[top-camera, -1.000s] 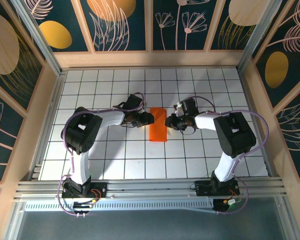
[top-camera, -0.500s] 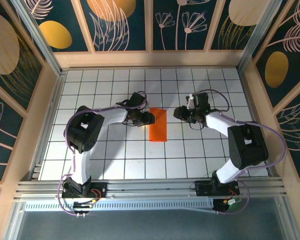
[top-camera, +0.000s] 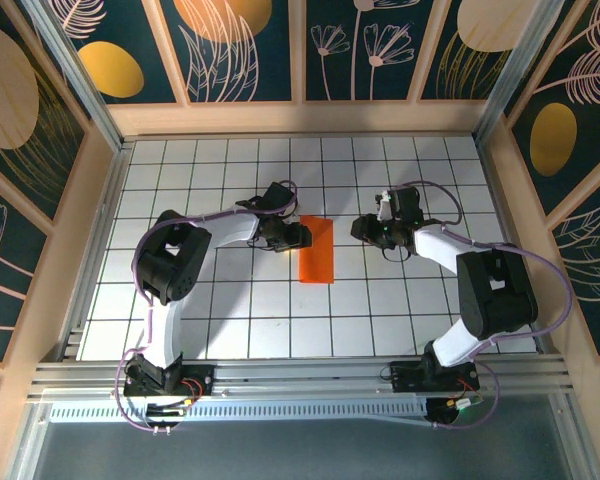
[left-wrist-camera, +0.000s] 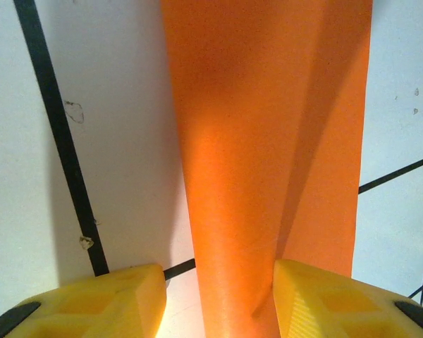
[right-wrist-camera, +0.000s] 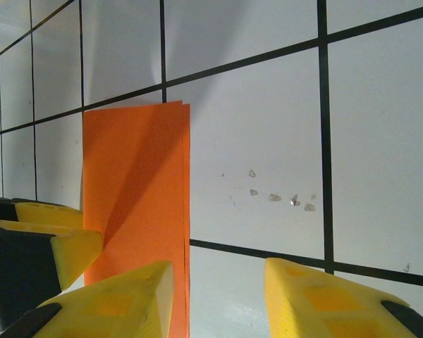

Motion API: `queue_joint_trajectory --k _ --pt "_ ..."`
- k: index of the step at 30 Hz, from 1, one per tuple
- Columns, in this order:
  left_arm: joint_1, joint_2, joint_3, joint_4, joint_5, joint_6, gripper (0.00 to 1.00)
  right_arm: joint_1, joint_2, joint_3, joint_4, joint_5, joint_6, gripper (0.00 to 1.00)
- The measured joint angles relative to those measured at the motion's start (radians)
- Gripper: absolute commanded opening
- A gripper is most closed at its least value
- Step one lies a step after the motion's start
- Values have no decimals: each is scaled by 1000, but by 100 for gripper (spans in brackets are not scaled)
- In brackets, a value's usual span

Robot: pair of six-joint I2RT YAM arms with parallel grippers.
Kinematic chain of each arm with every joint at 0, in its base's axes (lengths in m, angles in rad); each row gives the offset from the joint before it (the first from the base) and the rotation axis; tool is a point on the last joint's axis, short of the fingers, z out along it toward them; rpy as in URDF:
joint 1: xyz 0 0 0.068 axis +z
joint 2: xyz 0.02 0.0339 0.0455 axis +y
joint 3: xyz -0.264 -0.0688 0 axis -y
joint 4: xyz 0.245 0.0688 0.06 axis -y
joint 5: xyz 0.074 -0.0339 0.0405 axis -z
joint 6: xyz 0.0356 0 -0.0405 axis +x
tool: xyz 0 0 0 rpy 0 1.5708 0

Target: Fold a paper plane with a square sheet of paper (fold left side to right side)

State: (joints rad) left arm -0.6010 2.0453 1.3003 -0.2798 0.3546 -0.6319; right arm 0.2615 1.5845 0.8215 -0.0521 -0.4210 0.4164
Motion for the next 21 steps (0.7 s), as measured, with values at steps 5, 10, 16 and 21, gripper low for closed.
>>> queue_joint_trajectory --k 5,10,16,21 --pt "-2 11 22 -27 -1 2 48 0 0 0 0 -23 0 39" --pt "-3 19 39 -49 -6 7 49 0 0 0 3 -51 0 39" --pt "-9 27 59 -76 -23 23 49 0 0 0 3 -64 0 39" --pt "-11 32 70 -91 -25 31 49 0 0 0 3 -76 0 38"
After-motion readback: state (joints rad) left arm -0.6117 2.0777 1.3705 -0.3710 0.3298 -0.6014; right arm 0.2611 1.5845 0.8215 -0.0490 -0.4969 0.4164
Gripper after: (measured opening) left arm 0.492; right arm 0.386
